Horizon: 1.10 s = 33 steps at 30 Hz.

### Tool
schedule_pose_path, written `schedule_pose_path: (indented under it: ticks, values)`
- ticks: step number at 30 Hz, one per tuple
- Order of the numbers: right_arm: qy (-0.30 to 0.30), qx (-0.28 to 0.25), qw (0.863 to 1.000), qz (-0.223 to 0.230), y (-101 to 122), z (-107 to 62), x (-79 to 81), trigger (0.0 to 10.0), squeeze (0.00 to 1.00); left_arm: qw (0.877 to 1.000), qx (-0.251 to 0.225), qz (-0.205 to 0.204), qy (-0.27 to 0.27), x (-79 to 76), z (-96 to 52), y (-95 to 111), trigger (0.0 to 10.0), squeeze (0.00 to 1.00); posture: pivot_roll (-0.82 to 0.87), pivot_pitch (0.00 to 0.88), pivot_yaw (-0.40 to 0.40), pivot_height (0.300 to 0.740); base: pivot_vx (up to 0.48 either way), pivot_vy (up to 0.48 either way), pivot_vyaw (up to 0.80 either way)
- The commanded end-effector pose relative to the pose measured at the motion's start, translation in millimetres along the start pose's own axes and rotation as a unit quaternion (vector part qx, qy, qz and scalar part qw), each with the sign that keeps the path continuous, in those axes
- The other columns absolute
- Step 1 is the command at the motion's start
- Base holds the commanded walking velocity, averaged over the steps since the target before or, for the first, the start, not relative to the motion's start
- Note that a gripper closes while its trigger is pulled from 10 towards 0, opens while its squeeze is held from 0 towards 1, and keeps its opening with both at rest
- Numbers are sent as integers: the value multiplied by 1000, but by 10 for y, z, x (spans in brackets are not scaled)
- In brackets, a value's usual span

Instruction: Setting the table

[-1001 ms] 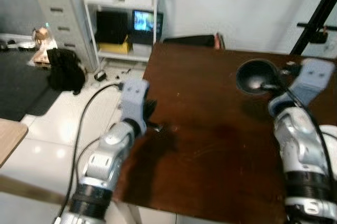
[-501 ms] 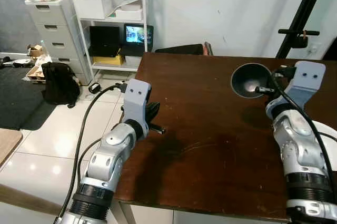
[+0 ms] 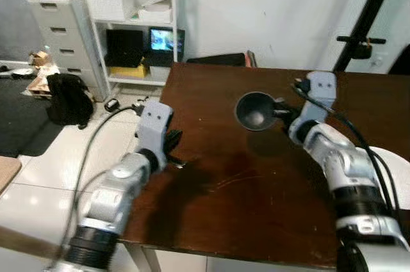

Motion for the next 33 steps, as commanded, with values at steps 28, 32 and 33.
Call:
schedule_pose_path:
  ticks: [28,32,33]
  values:
    - [-13,12,1000,14,-38,64,-158,10000,1000,984,23,90,-152,-4,-277,126,10000,0,8,184,61,740,0,0,0]
    - [-29,-63,997,24,262,21,-228,10000,1000,984,21,83,-158,-85,-273,106,10000,0,7,181,59,740,0,0,0]
    - [-34,-87,995,33,347,-4,-251,10000,847,984,19,81,-158,-102,-272,112,10000,0,8,181,59,740,0,0,0]
Point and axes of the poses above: a point about 5 cm out from each wrist's last joint towards the gripper, its own z axis pointing out of the wrist towards the gripper, its own y axis along the axis of the wrist's last joint, x = y × z, the point moved 5 cm from there along z, pointing out of the wrist towards the gripper, and after that the axes turned 4 degrees about z, right-handed, at the moved point
